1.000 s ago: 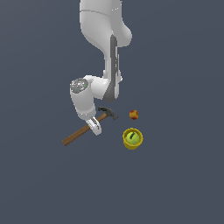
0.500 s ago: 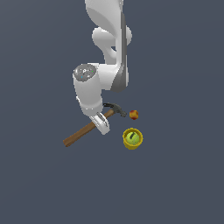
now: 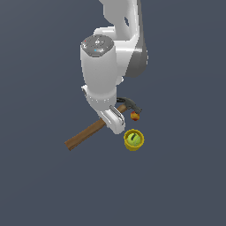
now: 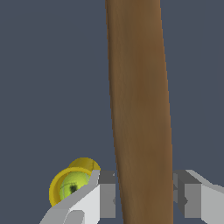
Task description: Pick up a designated object from a clutter of objects.
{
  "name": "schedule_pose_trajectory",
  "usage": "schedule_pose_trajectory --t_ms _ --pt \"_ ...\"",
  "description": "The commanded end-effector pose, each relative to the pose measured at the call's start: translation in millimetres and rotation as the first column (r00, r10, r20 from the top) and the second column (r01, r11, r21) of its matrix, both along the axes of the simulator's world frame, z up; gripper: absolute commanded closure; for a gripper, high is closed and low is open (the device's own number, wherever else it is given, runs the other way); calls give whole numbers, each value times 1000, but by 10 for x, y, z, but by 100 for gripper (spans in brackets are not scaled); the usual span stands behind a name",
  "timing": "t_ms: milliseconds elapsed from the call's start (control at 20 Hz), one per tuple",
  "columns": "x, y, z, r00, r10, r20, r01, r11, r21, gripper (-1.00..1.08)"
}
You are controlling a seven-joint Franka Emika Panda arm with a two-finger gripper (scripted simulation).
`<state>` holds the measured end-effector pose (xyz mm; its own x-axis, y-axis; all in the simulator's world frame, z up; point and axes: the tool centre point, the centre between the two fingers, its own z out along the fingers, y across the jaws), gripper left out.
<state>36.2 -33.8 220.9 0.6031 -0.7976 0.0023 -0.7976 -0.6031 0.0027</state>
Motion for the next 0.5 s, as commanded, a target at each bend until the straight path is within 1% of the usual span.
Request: schedule_pose_trajectory --t_ms 0,450 --pt "113 120 247 1000 -1 2 1 1000 0 108" --pt "461 492 941 1000 -1 2 1 1000 1 108"
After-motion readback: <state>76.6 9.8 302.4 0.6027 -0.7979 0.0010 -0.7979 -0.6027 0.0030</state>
